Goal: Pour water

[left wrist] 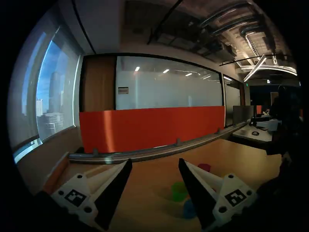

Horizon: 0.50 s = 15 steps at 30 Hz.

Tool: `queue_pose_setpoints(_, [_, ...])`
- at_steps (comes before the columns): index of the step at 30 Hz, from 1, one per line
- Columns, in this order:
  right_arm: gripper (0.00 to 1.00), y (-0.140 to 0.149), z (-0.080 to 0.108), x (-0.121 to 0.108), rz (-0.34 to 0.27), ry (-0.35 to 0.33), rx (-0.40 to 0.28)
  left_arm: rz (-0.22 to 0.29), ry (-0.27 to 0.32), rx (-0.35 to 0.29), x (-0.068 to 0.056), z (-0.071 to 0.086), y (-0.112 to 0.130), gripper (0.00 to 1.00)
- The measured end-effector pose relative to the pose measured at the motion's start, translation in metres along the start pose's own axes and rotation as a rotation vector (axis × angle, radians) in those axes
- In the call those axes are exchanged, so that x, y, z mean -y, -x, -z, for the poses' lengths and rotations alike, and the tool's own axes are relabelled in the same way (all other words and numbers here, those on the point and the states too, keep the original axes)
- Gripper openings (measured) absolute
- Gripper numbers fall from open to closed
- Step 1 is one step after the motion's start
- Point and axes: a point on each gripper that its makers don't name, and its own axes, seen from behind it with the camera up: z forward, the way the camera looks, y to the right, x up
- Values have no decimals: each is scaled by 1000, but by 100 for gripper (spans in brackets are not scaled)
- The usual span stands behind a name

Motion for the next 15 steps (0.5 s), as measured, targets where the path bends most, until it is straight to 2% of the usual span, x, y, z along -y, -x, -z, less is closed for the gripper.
queue_pose_setpoints(6, [99,-4,6,11,4,-45,2,13,15,1,0,-1,1,89])
queue_pose_setpoints(15, [99,2,-4,29,9,-117,27,-5,24,10,1,0,2,89])
